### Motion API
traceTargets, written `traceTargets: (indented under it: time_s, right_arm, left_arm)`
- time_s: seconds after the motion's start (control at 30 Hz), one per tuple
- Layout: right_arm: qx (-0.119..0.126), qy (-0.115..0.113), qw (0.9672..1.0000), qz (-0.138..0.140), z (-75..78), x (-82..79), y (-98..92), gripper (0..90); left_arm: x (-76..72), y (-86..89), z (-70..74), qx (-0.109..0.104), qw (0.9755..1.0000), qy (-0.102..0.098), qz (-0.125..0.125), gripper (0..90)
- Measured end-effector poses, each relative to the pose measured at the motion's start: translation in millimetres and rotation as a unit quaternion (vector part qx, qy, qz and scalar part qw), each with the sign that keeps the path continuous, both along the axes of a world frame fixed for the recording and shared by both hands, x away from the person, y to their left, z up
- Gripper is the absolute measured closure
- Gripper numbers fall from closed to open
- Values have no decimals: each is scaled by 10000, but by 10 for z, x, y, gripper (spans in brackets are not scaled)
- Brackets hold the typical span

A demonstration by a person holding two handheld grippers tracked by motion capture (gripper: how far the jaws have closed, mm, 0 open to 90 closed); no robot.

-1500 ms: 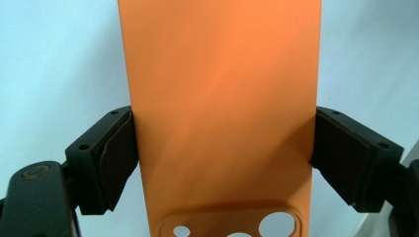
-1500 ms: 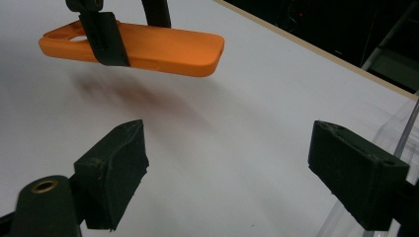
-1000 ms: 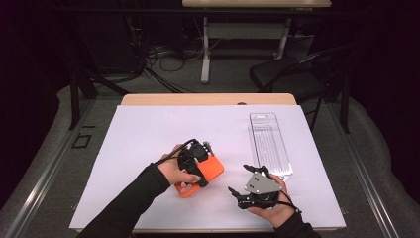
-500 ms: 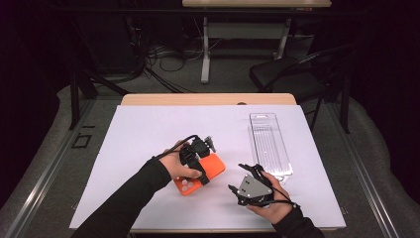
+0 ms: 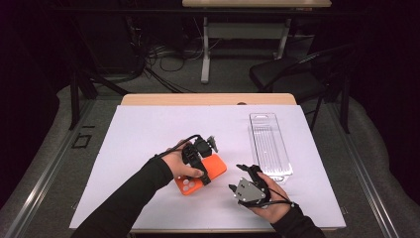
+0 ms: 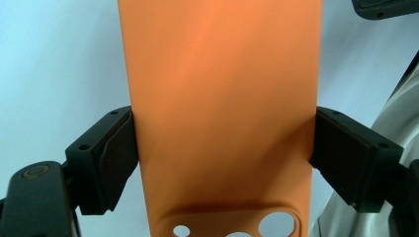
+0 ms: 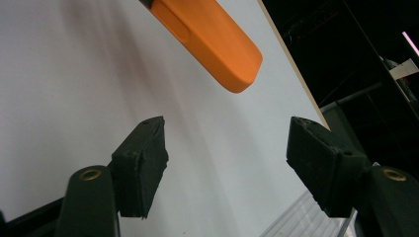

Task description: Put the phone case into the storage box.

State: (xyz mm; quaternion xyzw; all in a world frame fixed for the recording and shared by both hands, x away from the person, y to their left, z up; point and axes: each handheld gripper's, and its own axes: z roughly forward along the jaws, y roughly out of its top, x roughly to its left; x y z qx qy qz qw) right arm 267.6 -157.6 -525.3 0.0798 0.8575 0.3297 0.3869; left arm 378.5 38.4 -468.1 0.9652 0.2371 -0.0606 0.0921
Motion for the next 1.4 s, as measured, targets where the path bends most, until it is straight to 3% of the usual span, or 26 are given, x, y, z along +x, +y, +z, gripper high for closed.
traceTargets:
  time_s: [0.27, 0.33, 0.5, 0.8, 1.17, 1.23, 1.4]
  right_arm:
    - [-169, -149, 9997, -11, -27, -7, 15, 349]
    - [-301, -282, 9991, 94, -22, 6, 22, 357]
    - [-336, -420, 9985, 110, -37, -3, 42, 373]
    - [-555, -540, 9966, 271, -50, -6, 48, 385]
    - [-799, -777, 9918, 617, -32, -50, 95, 394]
    - [-827, -708, 9924, 578, -35, -55, 105, 395]
    - [-1016, -834, 9893, 632, -51, -69, 121, 413]
  left_arm:
    - [-6, -29, -16, -10, 10000, 43, -19, 154]
    - [-8, -38, -22, -26, 10000, 38, -25, 154]
    - [-12, -68, -34, -2, 9999, 72, -82, 154]
    - [-27, -121, -55, -3, 9998, 99, -146, 154]
    - [-28, -131, -64, -8, 9996, 208, -197, 154]
    - [-30, -133, -66, -14, 9996, 221, -196, 154]
    - [-32, -137, -72, -31, 9995, 257, -206, 154]
